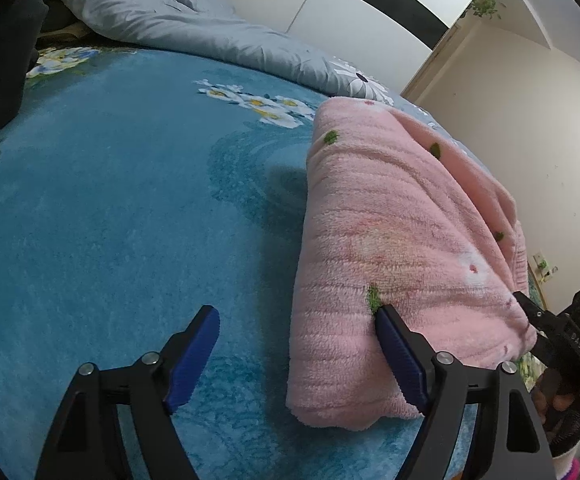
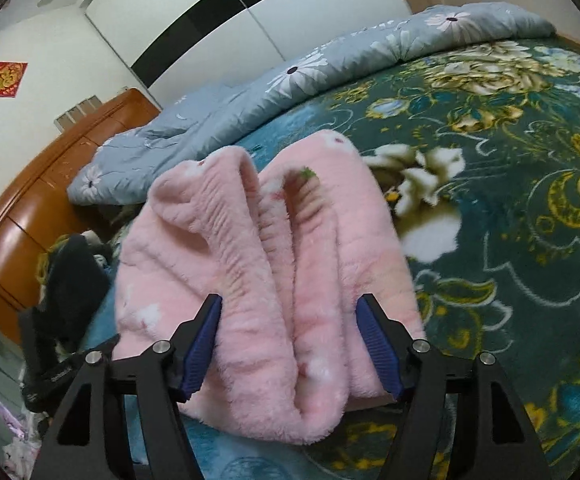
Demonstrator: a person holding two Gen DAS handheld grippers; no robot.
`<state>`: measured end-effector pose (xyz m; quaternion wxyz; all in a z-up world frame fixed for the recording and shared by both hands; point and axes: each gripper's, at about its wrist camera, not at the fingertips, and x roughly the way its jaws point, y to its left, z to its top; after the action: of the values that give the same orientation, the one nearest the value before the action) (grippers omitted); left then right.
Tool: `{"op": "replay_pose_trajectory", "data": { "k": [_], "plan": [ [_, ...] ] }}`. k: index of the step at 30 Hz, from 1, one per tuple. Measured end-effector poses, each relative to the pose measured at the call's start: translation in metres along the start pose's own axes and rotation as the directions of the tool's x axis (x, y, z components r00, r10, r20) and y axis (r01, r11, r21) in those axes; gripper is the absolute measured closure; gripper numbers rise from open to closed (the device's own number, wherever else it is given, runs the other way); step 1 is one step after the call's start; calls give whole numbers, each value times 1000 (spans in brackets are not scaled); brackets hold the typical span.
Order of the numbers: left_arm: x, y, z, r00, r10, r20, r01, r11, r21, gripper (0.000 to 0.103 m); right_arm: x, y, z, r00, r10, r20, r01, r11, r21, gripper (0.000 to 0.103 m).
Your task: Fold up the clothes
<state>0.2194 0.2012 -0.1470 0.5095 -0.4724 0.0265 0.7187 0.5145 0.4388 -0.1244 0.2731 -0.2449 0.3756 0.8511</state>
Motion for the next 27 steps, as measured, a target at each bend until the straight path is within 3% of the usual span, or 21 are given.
{"op": "replay_pose_trajectory", "data": {
  "k": [3,7,13,18,21,24,27],
  "plan": [
    [-1,0,-1,1000,6,0,-6,1000,-4,20,-1,2,0,999,40,-11,-40,999,7,33],
    [-2,1,-2,1000,13,2,-13,1000,-6,20,-5,3,-3,996,85,-1,-85,996,30,52],
    [-3,1,-4,1000,18,3,-18,1000,-1,20,-9,13,3,996,89,19,-89,996,21,77],
    [-7,-1,-3,1000,13,11,-13,1000,-4,20,-27,39,27,991,103,86,-94,990,-103,83],
    [-12,-5,-1,999,-40,32,40,999,-7,20,-40,46,39,983,119,140,-98,983,-154,84],
    [-14,-7,0,995,-97,36,97,995,0,20,-42,34,37,983,92,158,-70,988,-141,84],
    [-13,-9,2,990,-138,31,138,990,4,20,-32,5,29,989,33,141,-26,998,-52,84]
  ]
}}
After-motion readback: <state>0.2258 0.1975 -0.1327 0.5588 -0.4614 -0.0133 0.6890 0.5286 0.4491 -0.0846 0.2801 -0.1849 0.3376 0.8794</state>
